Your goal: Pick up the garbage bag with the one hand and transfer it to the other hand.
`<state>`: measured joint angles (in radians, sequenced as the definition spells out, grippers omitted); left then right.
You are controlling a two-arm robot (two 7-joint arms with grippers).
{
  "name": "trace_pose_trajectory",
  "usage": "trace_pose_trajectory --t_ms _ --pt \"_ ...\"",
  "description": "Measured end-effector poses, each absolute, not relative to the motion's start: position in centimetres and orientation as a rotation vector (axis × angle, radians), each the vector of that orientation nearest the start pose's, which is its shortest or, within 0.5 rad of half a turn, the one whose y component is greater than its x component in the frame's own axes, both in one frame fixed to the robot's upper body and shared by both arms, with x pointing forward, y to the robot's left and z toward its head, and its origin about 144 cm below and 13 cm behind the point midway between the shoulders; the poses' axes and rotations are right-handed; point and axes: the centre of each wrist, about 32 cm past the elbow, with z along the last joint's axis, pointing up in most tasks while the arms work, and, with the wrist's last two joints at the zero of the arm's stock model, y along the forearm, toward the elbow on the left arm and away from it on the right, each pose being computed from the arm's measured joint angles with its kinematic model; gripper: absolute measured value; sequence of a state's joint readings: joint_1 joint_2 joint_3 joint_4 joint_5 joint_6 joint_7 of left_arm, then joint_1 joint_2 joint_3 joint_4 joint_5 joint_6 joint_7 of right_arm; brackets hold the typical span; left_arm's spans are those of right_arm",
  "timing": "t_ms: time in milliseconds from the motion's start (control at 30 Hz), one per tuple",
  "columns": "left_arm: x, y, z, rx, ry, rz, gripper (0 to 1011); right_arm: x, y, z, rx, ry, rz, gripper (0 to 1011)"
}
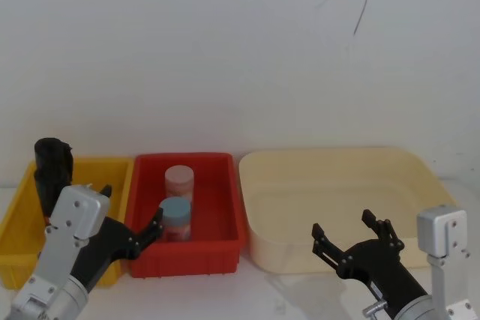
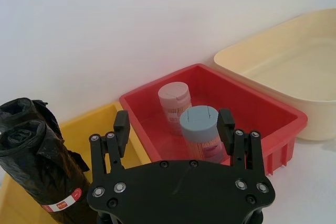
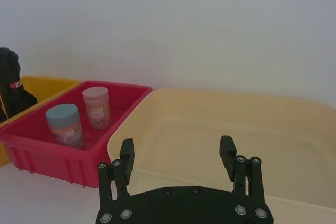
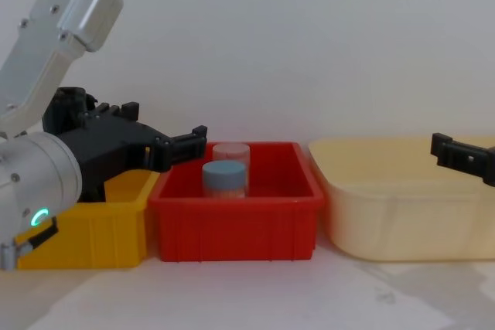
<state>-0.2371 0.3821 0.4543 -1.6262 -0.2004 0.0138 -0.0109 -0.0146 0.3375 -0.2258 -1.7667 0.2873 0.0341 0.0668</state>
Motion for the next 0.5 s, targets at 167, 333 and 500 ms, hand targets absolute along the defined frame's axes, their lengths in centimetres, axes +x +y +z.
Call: trace_pose_trajectory --t_ms 167,333,500 --pt "49.2 19.84 120.44 0.061 -0.268 1.124 1001 44.33 -23.71 118.87 0.026 -0.075 -1.23 1000" --pt "49.2 19.84 120.44 0.061 -0.268 1.124 1001 44.33 -23.71 118.87 0.026 -0.075 -1.229 1000" --pt "49.2 19.84 120.44 0.061 -0.268 1.124 1001 44.33 -23.71 118.87 0.026 -0.075 -1.229 1000"
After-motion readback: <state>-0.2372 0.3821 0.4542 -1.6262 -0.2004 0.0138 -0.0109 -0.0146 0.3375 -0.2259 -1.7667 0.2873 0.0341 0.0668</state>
